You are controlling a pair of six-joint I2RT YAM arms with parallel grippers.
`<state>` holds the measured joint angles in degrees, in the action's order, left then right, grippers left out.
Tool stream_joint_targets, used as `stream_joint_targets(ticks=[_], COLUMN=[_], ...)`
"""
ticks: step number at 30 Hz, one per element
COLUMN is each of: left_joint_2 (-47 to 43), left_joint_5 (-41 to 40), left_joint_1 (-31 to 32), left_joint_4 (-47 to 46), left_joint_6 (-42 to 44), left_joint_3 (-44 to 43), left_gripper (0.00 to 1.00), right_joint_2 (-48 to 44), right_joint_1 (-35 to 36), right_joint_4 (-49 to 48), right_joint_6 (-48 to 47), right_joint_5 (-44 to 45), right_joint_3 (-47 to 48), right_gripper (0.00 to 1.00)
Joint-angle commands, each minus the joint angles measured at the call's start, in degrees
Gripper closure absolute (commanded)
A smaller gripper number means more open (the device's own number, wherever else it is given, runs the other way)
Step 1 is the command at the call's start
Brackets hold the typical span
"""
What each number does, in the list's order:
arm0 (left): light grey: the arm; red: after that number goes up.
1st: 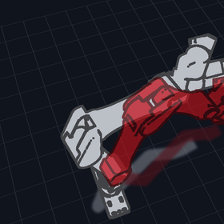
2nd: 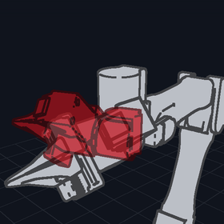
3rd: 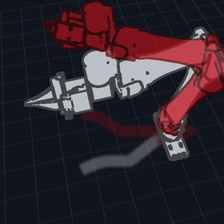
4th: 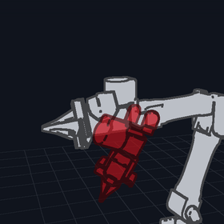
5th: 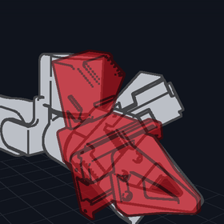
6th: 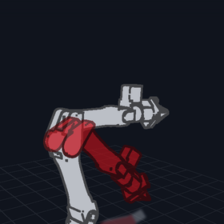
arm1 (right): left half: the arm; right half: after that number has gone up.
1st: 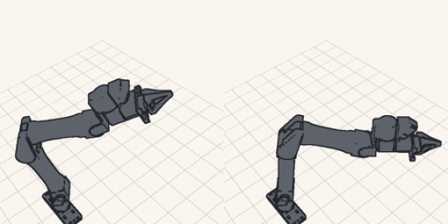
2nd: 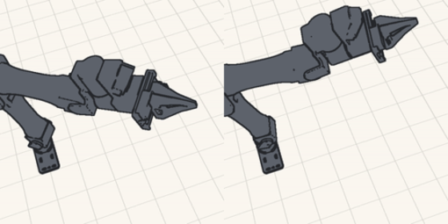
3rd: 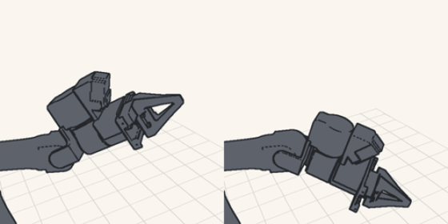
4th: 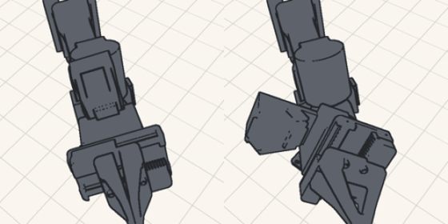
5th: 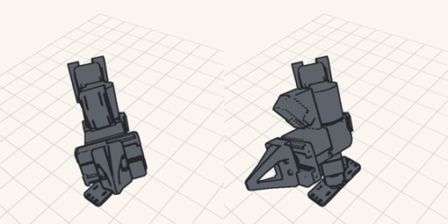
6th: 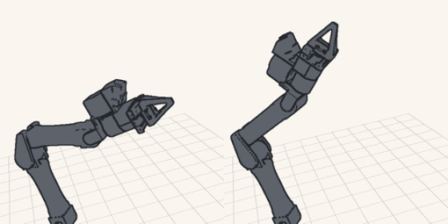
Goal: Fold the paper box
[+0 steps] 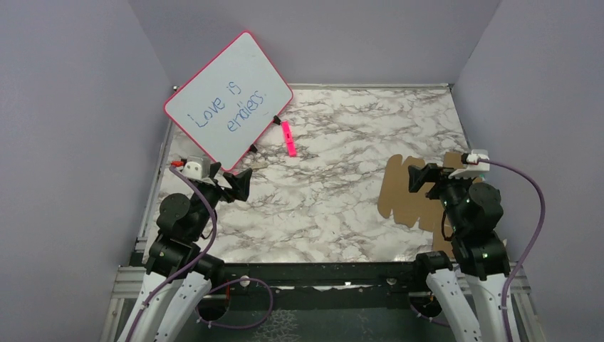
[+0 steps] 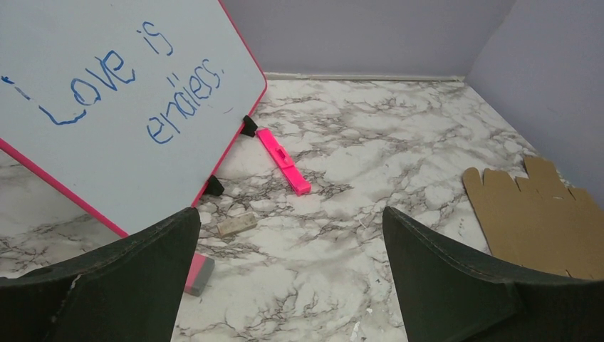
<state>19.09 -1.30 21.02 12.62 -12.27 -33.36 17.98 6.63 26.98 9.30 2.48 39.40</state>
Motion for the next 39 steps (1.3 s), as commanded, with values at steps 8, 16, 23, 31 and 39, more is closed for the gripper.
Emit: stream_joint_targets(ticks=[8,16,23,31,39], left_joint_2=[-2.1,-2.2,-2.1,-2.0,-1.5], left_joint_5=[1.7,1.7,1.7,1.7,0.4], left_joint_1=[1.3,2.1,2.6,2.8,2.8], left_joint_4=[1.8,1.9,1.7,1.7,1.6], left_joint_6=[2.4,2.8,2.9,3.0,3.0], left_joint_3=[0.1,0.3,0.4,0.5,0.5], left_gripper=[0.01,0.01,0.01,0.01,0.01], right_joint_2=[27.3,49.3,62.1,72.3,75.2], right_joint_1=[-0.3,-0.2,-0.3,-0.2,1.2], right_joint_4=[-2.9,-14.5,-18.2,-19.4,-22.2], right_joint_6=[12.3,17.2,17.7,16.9,15.8], right_joint_5=[-4.1,-0.8,-4.1,-6.6,-17.3], right_joint_3=[6.0,3.9,4.6,6.4,4.8], right_gripper=[0.0,0.0,0.0,0.0,0.0])
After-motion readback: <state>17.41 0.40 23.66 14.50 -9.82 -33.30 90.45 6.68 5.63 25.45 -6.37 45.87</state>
